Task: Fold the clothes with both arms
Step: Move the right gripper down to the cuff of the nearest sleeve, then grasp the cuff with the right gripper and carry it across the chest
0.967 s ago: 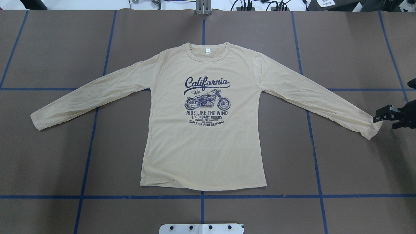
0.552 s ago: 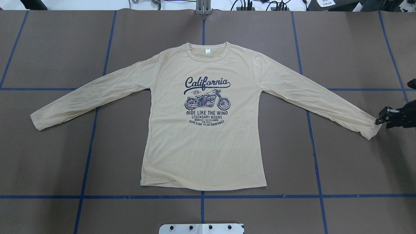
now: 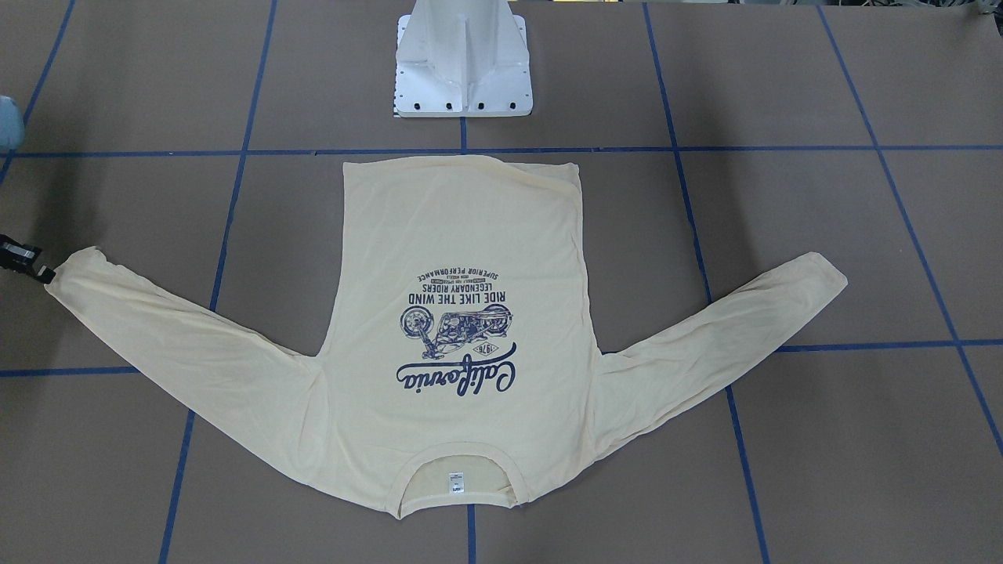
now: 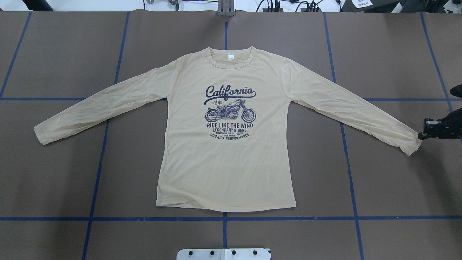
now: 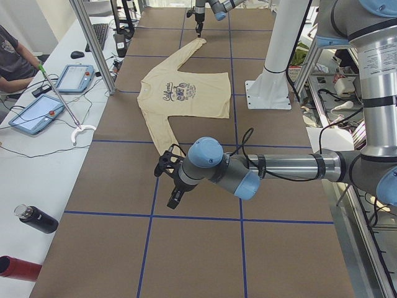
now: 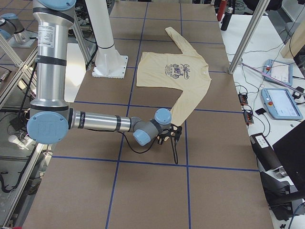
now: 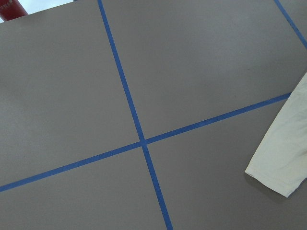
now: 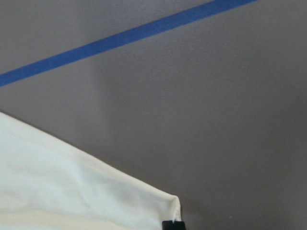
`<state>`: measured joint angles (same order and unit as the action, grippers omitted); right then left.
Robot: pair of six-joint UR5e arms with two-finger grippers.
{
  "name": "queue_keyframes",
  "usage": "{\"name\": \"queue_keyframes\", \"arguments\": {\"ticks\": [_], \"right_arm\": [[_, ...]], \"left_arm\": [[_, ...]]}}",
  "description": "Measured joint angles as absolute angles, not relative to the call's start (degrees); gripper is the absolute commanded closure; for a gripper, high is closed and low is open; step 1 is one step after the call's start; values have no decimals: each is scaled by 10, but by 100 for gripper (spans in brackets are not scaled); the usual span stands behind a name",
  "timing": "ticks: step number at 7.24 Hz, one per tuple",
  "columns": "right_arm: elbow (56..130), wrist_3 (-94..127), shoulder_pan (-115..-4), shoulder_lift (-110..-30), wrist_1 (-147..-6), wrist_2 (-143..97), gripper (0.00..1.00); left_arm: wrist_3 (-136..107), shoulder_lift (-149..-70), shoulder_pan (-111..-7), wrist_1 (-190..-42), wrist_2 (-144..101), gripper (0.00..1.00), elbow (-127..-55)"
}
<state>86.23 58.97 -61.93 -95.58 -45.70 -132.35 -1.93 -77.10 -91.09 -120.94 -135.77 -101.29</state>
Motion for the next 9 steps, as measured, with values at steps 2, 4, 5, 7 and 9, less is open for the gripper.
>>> {"name": "queue_keyframes", "arguments": {"ticks": [2,4,5,7,9], "right_arm": [[910,605,-621,-952,-462,-1334,100],[931,703,-594,-886,-465,-1329,100],[930,759,-564,-834,-475,-1312,100],[928,839,-507,-693,-585,-1252,100],[903,881,-451,-545,-702,-1170,100]], "left_arm": [[-20,-771,-911,-1210,-1358,0,-1015],[-23,-772,-911,-1216,-1358,0,-1018],[-24,-772,-911,-1225,-1358,0,-1017],[-23,-770,-911,-1238,-1365,0,-1017],[-25,-767,-911,-1262,-1386,0,-1014]]}}
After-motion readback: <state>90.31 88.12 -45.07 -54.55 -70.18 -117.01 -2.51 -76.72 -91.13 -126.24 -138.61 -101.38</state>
